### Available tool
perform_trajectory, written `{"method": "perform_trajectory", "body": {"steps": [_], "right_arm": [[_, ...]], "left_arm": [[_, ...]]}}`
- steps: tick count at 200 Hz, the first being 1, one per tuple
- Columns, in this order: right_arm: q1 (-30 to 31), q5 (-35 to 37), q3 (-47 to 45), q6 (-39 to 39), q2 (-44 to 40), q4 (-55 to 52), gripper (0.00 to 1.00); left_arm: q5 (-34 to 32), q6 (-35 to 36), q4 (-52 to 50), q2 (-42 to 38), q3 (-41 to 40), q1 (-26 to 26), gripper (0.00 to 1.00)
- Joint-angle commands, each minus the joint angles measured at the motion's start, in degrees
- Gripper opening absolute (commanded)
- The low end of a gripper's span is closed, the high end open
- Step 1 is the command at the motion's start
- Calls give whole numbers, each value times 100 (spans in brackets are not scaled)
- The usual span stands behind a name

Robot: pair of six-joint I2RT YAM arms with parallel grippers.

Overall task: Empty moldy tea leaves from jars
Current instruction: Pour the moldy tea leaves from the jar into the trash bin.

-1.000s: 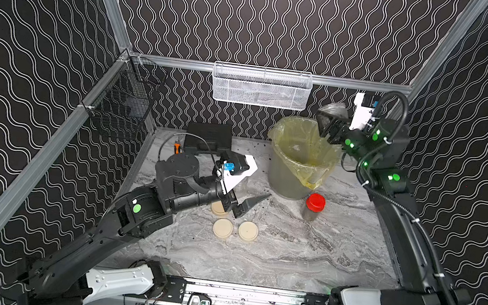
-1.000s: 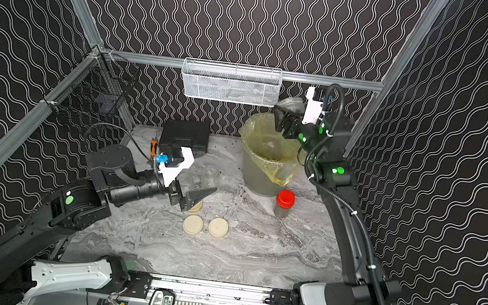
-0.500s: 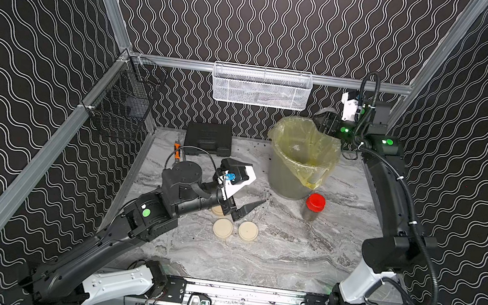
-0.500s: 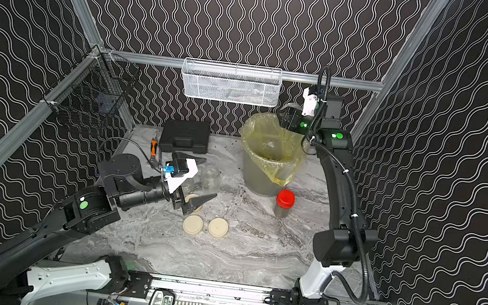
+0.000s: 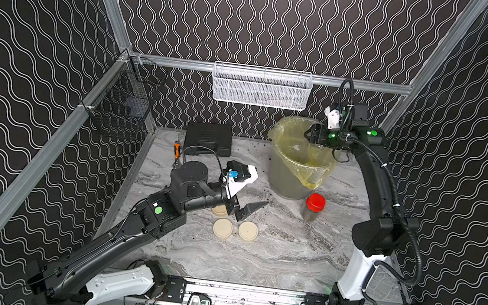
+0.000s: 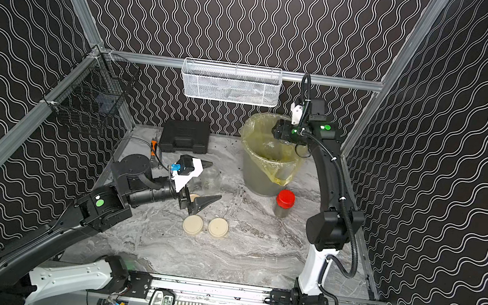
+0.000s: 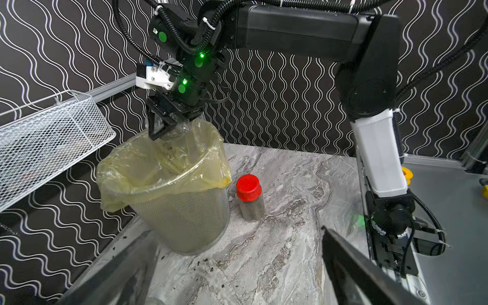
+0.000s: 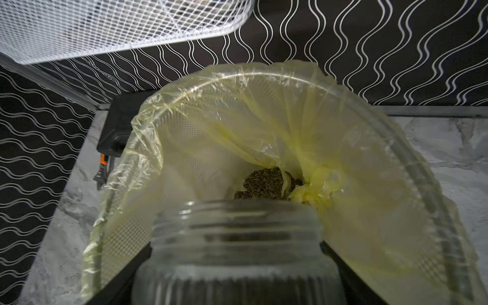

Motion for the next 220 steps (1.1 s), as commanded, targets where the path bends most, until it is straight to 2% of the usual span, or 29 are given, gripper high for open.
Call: {"method": "perform_trajectory", "body": {"steps": [1, 16, 41, 72, 106, 138, 166, 182, 220], "right_arm": [[131, 866, 459, -479, 253, -537, 16], [152, 1129, 381, -530, 212, -482, 16], [203, 1092, -8, -614, -40, -154, 16], [312, 1219, 7, -687, -142, -88, 16], [512, 1613, -665, -992, -797, 511, 15], [791, 2357, -1650, -1712, -1483, 1377, 16], [867, 2468, -2238, -2570, -1892, 2029, 14], [905, 2501, -2322, -3040, -1914, 2084, 17], [917, 2223, -2929, -4220, -2125, 2670, 16]], "left_arm": [[182, -31, 365, 50, -59, 20, 99], [192, -4, 384, 88, -77, 27, 99], [247, -21, 502, 97, -148, 21, 99], [212, 23, 528, 77, -190, 22, 99], [144, 76, 555, 29, -223, 18, 99], [90, 68, 530, 57, -218, 25, 99], [102, 87, 531, 82, -227, 24, 99], [109, 71, 512, 98, -212, 23, 99], [177, 27, 531, 88, -215, 20, 99]]}}
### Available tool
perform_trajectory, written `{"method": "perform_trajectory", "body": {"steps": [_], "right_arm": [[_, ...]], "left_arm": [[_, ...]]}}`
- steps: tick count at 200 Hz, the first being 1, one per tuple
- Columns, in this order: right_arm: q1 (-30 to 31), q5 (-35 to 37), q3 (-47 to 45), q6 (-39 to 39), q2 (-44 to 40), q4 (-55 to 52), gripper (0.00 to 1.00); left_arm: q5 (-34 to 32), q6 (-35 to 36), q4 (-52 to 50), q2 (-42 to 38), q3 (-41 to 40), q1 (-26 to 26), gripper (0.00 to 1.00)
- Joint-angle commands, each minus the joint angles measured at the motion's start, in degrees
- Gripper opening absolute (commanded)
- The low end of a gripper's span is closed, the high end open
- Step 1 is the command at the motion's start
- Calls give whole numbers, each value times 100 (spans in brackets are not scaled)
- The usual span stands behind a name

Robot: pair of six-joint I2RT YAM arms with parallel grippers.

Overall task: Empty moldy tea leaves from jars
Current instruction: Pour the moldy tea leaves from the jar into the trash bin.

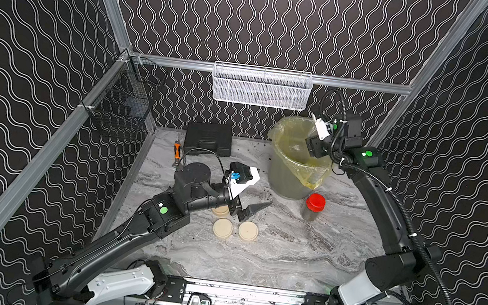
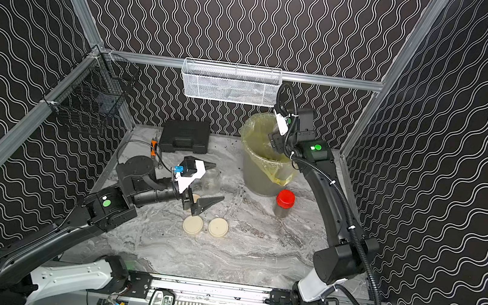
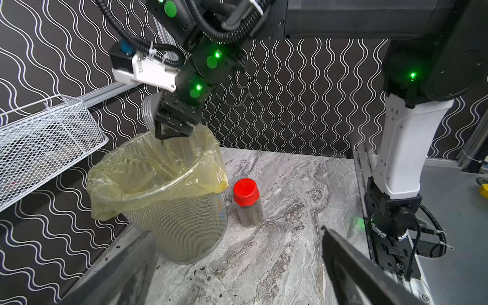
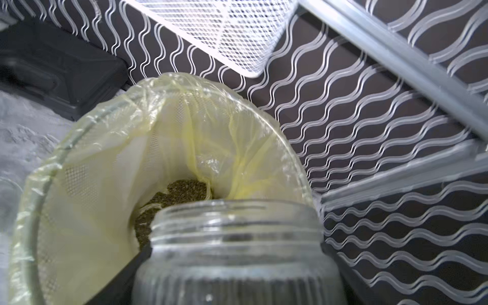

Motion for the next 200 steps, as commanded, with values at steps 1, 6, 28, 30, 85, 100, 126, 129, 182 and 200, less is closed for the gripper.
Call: {"method": "perform_trajectory", "body": {"steps": [1, 6, 28, 30, 85, 100, 126, 129, 182, 200], "right_arm": [[8, -100, -239, -1064, -130, 800, 15], [9, -134, -241, -1199, -111, 801, 15], [10, 191, 31, -1764, 172, 488, 15], [10, 232, 71, -1809, 209, 459, 15], [76, 1111, 392, -3122, 707, 488, 12], [109, 1232, 399, -3320, 789, 575, 12], [200, 1402, 578, -3584, 1023, 539, 12], [208, 1403, 572, -3612, 1033, 557, 12], [236, 1412, 469, -3696, 1102, 564, 12], [265, 1437, 429, -3678, 1051, 556, 12]], "left_arm": [[50, 15, 148, 12, -4, 8, 99], [59, 13, 148, 19, 2, 6, 99], [76, -13, 157, 37, -2, 4, 99], [81, -17, 161, 39, -3, 5, 99], [-2, -13, 137, 15, 14, 4, 99], [-20, -4, 147, 11, 6, 10, 99], [-105, -21, 134, 32, -3, 9, 99], [-135, -17, 111, 48, 10, 7, 99], [-380, 35, 86, 22, -18, 10, 99], [-448, 48, 141, -18, -57, 1, 99]]}}
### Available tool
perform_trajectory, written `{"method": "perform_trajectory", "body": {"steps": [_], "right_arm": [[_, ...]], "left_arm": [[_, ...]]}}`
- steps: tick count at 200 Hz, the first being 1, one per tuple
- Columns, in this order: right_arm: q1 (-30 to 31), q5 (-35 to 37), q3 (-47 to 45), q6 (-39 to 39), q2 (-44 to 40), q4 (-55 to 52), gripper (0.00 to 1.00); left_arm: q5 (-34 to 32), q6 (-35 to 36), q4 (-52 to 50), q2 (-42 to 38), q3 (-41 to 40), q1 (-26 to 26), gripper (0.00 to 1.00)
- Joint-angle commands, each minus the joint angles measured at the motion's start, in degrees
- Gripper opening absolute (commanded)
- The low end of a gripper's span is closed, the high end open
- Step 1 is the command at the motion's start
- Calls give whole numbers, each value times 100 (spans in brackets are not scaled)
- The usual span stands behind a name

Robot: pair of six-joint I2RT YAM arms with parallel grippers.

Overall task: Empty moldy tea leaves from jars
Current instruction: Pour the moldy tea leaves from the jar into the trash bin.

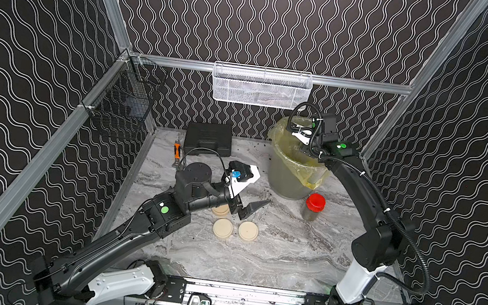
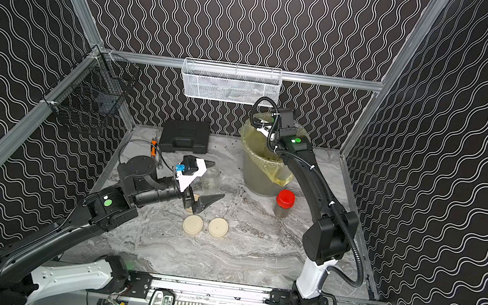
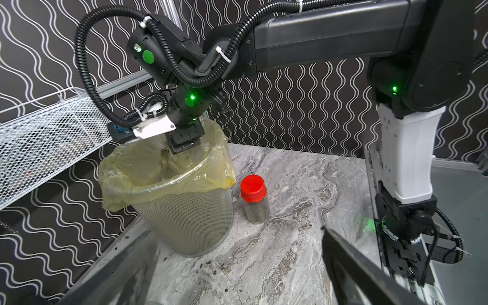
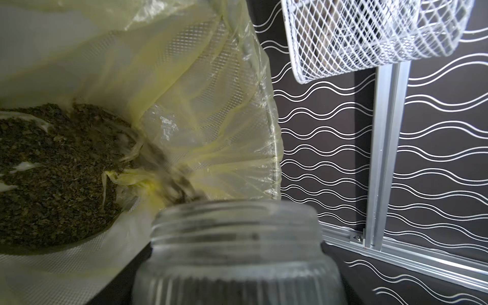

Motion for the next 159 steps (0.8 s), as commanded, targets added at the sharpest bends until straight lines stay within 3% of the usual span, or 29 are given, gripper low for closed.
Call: {"method": "perform_trajectory", "body": {"steps": [1, 52, 69, 96, 159], "right_arm": [[34, 98, -44, -90, -92, 267, 12], [207, 157, -59, -65, -305, 427, 12], [250, 206, -5, 263, -344, 490, 11], [249, 272, 174, 1465, -370, 747, 18], [-63, -1026, 351, 4917, -310, -41, 8]], "left_arm": [[-134, 57, 151, -47, -59, 2, 99], [-317, 75, 220, -132, -122, 1, 99], [-354, 75, 218, -139, -129, -2, 99], [-369, 88, 224, -148, -140, 2, 99], [-342, 86, 179, -118, -119, -3, 99]]}}
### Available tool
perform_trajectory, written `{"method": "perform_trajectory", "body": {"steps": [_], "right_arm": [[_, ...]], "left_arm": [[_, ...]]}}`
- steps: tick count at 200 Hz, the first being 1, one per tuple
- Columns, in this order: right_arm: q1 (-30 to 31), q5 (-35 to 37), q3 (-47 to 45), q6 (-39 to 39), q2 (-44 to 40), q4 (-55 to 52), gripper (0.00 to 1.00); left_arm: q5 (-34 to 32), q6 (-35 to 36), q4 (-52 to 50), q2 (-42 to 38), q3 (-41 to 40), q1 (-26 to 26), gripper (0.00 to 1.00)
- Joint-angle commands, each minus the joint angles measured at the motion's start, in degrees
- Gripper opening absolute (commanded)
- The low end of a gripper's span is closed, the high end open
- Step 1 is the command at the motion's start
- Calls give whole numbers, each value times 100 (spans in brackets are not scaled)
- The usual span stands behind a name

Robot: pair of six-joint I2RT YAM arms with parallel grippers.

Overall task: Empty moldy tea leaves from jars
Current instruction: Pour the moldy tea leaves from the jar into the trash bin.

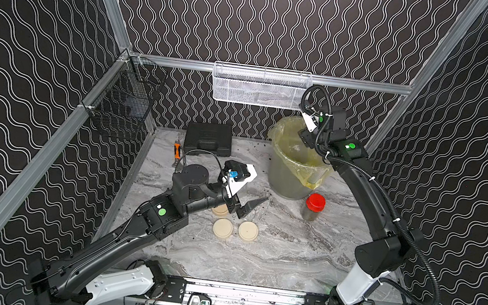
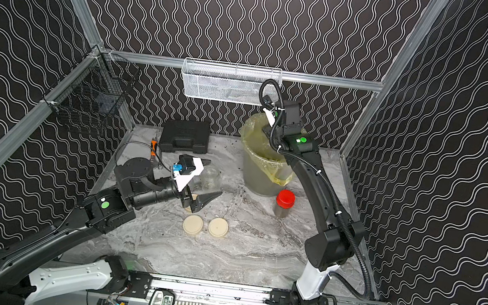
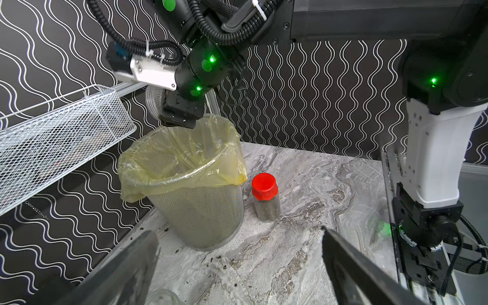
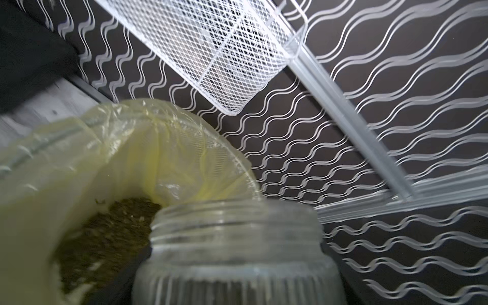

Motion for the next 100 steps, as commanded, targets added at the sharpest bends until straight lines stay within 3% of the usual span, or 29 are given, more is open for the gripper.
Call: {"method": "perform_trajectory", "body": {"steps": [1, 17, 48, 100], "right_arm": [[-125, -681, -25, 1789, 6, -218, 8], [-209, -1070, -100, 2357, 45, -301, 6], [-282, -1051, -502, 3631, -52, 60, 0], [-374, -1409, 341, 6686, 413, -870, 0]], "left_arm": [[-38, 78, 149, 14, 3, -7, 99], [-40, 82, 139, 28, 0, -2, 99], [-32, 77, 96, 83, 37, -4, 99], [-28, 62, 71, 132, 52, -3, 99]]}}
